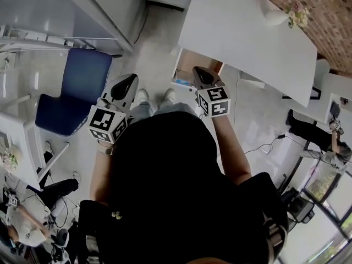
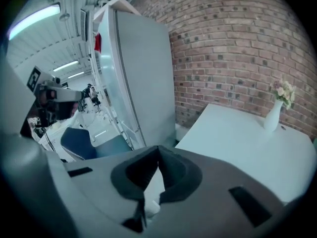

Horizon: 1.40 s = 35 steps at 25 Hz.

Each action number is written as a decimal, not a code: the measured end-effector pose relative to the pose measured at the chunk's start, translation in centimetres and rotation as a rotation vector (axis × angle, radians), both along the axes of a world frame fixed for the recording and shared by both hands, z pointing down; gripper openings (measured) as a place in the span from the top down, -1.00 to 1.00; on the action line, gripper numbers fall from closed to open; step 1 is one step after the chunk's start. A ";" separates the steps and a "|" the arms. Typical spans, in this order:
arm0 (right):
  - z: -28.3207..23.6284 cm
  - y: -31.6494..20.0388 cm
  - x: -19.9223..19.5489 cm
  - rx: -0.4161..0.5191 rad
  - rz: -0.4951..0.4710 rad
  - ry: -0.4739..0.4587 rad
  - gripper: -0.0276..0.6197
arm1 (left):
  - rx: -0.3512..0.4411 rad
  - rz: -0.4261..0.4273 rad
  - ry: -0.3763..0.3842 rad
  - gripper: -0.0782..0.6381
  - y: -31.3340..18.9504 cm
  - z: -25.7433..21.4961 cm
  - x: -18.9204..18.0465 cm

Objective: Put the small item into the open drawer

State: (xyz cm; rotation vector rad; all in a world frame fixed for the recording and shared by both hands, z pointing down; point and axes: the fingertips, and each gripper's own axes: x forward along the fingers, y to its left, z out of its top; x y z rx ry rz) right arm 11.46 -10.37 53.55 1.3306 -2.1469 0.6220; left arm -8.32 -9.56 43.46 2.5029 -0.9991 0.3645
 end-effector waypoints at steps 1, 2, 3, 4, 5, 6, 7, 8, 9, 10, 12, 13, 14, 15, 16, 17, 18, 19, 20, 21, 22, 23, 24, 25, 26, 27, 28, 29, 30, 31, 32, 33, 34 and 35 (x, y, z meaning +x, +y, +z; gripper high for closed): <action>-1.3 -0.1 -0.1 0.030 0.004 -0.017 0.88 | 0.007 0.005 0.007 0.76 -0.2 -0.3 0.0; -2.6 -0.2 -0.2 0.060 0.009 -0.035 0.88 | 0.015 0.011 0.016 0.76 -0.5 -0.6 0.1; -4.0 -0.4 -0.3 0.092 0.014 -0.050 0.88 | 0.024 0.020 0.024 0.76 -0.7 -0.9 0.3; -5.3 -0.5 -0.4 0.125 0.018 -0.062 0.88 | 0.032 0.031 0.030 0.76 -1.0 -1.2 0.4; -6.5 -0.7 -0.3 0.157 0.023 -0.070 0.88 | 0.041 0.043 0.035 0.76 -1.2 -1.5 0.7; -7.7 -0.8 -0.3 0.186 0.029 -0.078 0.88 | 0.051 0.056 0.040 0.76 -1.4 -1.9 1.0; -8.8 -0.8 -0.2 0.212 0.035 -0.089 0.88 | 0.061 0.066 0.046 0.76 -1.5 -2.3 1.3; -9.8 -0.8 0.0 0.237 0.041 -0.100 0.88 | 0.072 0.073 0.054 0.76 -1.6 -2.7 1.5; -10.8 -0.7 0.1 0.261 0.046 -0.109 0.88 | 0.086 0.077 0.064 0.76 -1.7 -3.3 1.7; -11.8 -0.6 0.2 0.283 0.049 -0.118 0.88 | 0.103 0.079 0.077 0.76 -1.8 -3.9 1.9; -13.6 -0.5 0.3 0.326 0.055 -0.132 0.88 | 0.138 0.086 0.102 0.77 -2.1 -5.2 2.1; -14.5 -0.4 0.4 0.346 0.058 -0.136 0.88 | 0.153 0.091 0.110 0.77 -2.3 -5.8 2.3; -15.2 -0.3 0.5 0.364 0.061 -0.140 0.88 | 0.160 0.096 0.117 0.77 -2.4 -6.2 2.4; -15.9 -0.2 0.5 0.381 0.063 -0.143 0.88 | 0.163 0.100 0.123 0.77 -2.4 -6.7 2.6; -16.6 0.0 0.6 0.396 0.063 -0.144 0.88 | 0.167 0.103 0.132 0.77 -2.5 -7.1 2.8; -17.1 0.2 0.6 0.411 0.062 -0.143 0.88 | 0.178 0.105 0.141 0.77 -2.5 -7.5 3.0; -17.7 0.4 0.6 0.425 0.061 -0.141 0.88 | 0.195 0.107 0.148 0.77 -2.5 -8.0 3.2; -18.1 0.6 0.6 0.438 0.060 -0.140 0.88 | 0.216 0.109 0.152 0.77 -2.5 -8.4 3.3; -18.6 0.8 0.6 0.451 0.060 -0.139 0.88 | 0.236 0.112 0.153 0.77 -2.5 -8.8 3.4; -19.0 1.0 0.7 0.462 0.060 -0.141 0.88 | 0.253 0.115 0.153 0.77 -2.4 -9.1 3.5; -19.3 1.2 0.7 0.472 0.061 -0.142 0.88 | 0.267 0.119 0.153 0.77 -2.3 -9.4 3.6; -19.6 1.4 0.7 0.481 0.063 -0.145 0.88 | 0.277 0.121 0.153 0.77 -2.2 -9.6 3.6; -19.8 1.6 0.7 0.490 0.064 -0.148 0.88 | 0.283 0.121 0.154 0.77 -2.1 -9.7 3.7; -20.1 1.8 0.7 0.500 0.066 -0.151 0.88 | 0.286 0.120 0.155 0.77 -2.1 -9.8 3.7; -20.3 2.0 0.7 0.508 0.068 -0.152 0.88 | 0.290 0.121 0.156 0.77 -2.0 -9.9 3.7; -20.6 2.1 0.8 0.516 0.069 -0.152 0.88 | 0.297 0.124 0.156 0.77 -1.9 -10.0 3.7; -20.7 2.3 0.8 0.522 0.070 -0.150 0.88 | 0.304 0.129 0.157 0.78 -1.8 -10.2 3.8; -20.8 2.4 0.9 0.525 0.071 -0.148 0.88 | 0.310 0.136 0.160 0.78 -1.7 -10.4 3.8; -20.8 2.5 0.9 0.525 0.073 -0.147 0.88 | 0.312 0.145 0.167 0.78 -1.6 -10.5 3.9; -20.8 2.6 1.0 0.524 0.075 -0.145 0.88 | 0.309 0.151 0.178 0.78 -1.5 -10.6 4.0; -20.8 2.7 1.1 0.522 0.077 -0.144 0.88 | 0.302 0.153 0.191 0.78 -1.4 -10.7 4.0; -20.8 2.8 1.2 0.520 0.080 -0.143 0.88 | 0.290 0.149 0.204 0.78 -1.5 -10.7 4.0; -20.7 2.9 1.3 0.518 0.082 -0.141 0.88 | 0.277 0.142 0.215 0.78 -1.5 -10.7 4.0; -20.7 3.0 1.3 0.516 0.085 -0.139 0.88 | 0.266 0.135 0.224 0.78 -1.6 -10.6 3.9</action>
